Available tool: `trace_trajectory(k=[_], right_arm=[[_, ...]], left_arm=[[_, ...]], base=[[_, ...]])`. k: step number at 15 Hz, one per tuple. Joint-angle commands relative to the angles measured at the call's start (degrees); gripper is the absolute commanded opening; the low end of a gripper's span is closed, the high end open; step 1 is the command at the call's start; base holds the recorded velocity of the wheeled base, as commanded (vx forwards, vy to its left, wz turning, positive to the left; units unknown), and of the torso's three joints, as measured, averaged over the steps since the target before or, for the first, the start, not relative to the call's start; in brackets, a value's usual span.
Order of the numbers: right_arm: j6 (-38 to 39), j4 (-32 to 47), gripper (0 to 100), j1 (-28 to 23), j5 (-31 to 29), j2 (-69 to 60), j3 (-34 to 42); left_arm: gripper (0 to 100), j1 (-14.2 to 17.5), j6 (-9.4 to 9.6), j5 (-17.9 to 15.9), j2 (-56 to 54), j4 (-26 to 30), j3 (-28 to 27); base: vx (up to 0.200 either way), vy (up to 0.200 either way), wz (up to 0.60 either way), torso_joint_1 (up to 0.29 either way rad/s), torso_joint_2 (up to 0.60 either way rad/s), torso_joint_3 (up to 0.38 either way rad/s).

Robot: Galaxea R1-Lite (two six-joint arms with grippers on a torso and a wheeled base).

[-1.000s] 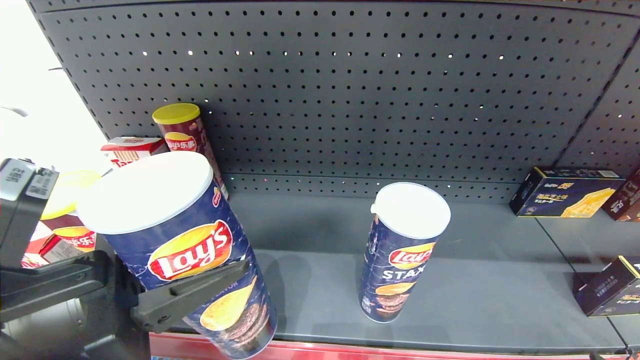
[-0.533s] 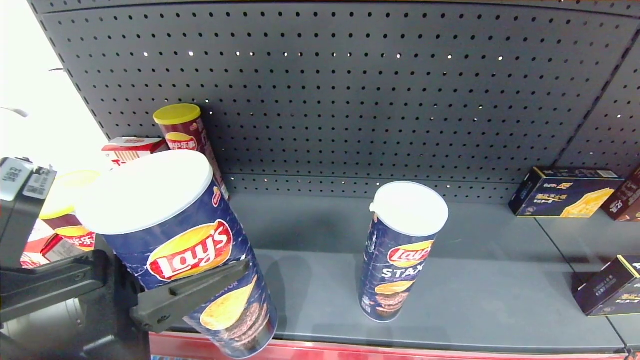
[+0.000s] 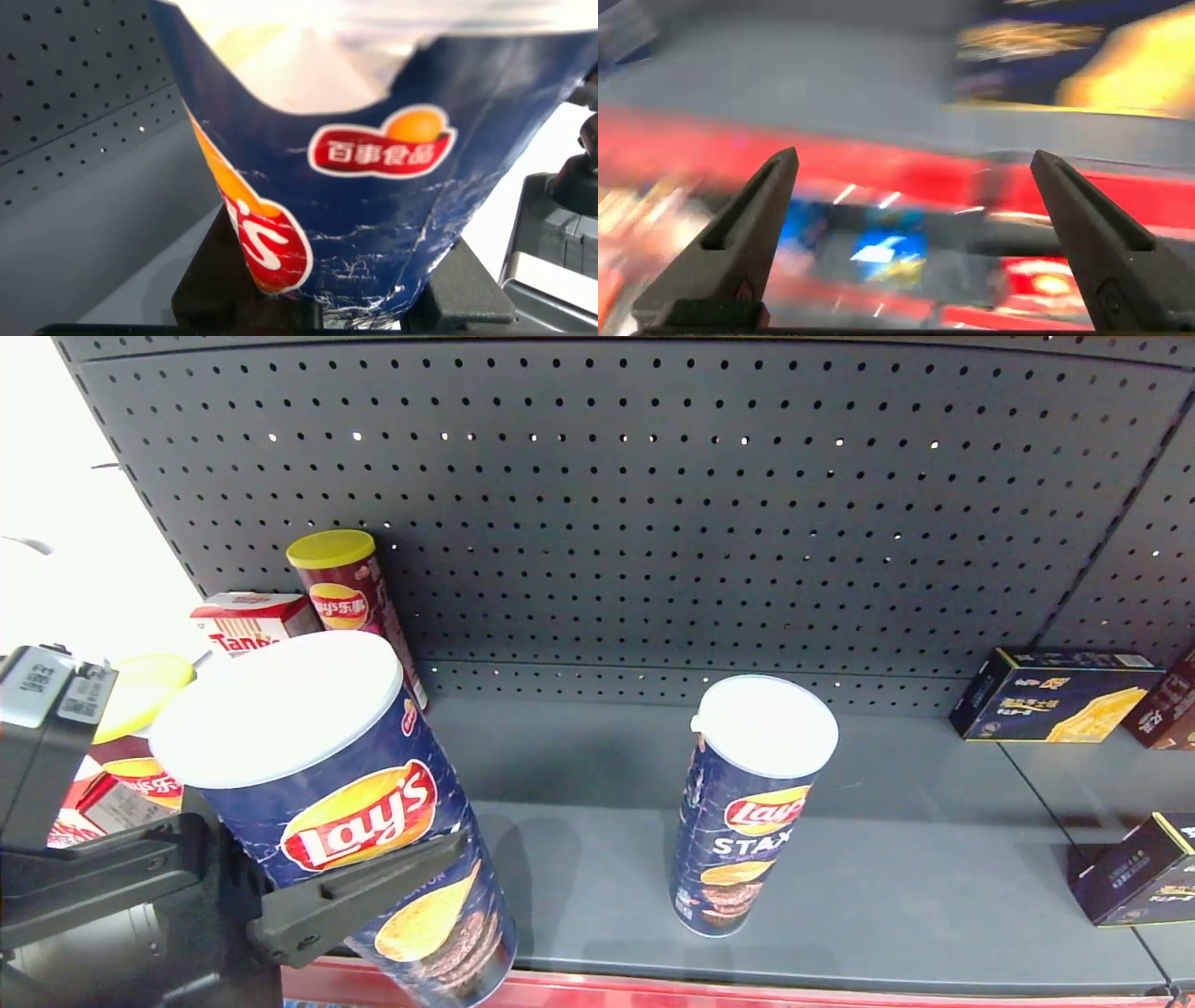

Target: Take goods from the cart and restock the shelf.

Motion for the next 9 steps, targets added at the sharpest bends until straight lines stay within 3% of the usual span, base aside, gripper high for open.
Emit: trace_trajectory(k=[1, 7, 8, 9], right_arm=[[1.17, -0.15, 100, 0.15, 0.41, 0.33, 0.05], [1.09, -0.15, 100, 0.06, 0.41, 0.33, 0.05], [1.09, -0.15, 100, -1.52, 0.41, 0.42, 0.05], [1.09, -0.07, 100, -7.32, 0.41, 0.42, 0.05]], left_arm=[[0, 0.04, -0.08, -0.03, 0.04, -0.11, -0.21], [0, 0.13, -0.16, 0.14, -0.22, 0.07, 0.14], [0, 0.04, -0.16, 0.05, -0.22, 0.07, 0.05], [0, -0.04, -0.16, -0.03, -0.22, 0.07, -0.13]], base=[[0.000, 0.000, 0.00, 0.000, 0.00, 0.000], [0.000, 0.000, 0.00, 0.000, 0.00, 0.000], [0.000, 0.000, 0.00, 0.000, 0.00, 0.000], [0.000, 0.000, 0.00, 0.000, 0.00, 0.000]])
